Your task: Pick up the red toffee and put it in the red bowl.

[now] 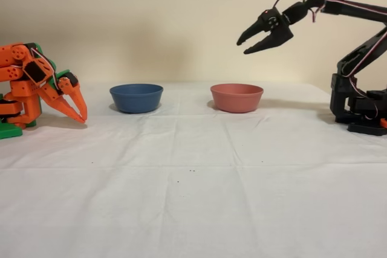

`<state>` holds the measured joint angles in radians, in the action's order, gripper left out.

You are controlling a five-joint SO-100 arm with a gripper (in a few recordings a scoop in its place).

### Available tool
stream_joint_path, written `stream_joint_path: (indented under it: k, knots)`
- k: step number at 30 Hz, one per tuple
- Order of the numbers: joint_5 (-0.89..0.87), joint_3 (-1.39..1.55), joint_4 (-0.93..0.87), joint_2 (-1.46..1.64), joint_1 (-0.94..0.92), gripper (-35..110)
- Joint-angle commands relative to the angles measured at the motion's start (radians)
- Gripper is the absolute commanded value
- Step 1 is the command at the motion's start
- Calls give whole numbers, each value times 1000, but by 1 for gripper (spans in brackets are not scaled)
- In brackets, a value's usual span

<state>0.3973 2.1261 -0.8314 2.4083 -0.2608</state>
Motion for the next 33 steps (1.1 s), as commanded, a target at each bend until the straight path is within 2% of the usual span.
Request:
stream_joint_path:
  k: [1, 5, 9, 14, 18, 25, 33]
  knots:
    - [-129, 78, 31, 166, 52, 1]
    - [-209, 206, 86, 305, 71, 1]
    - [-190, 373, 152, 471, 75, 1]
    - [-181, 497, 63, 652, 109, 1]
    - [-189, 580, 58, 733, 155, 1]
    - [-121, 792, 252, 807, 163, 1]
    - [-252, 888, 380, 773, 206, 1]
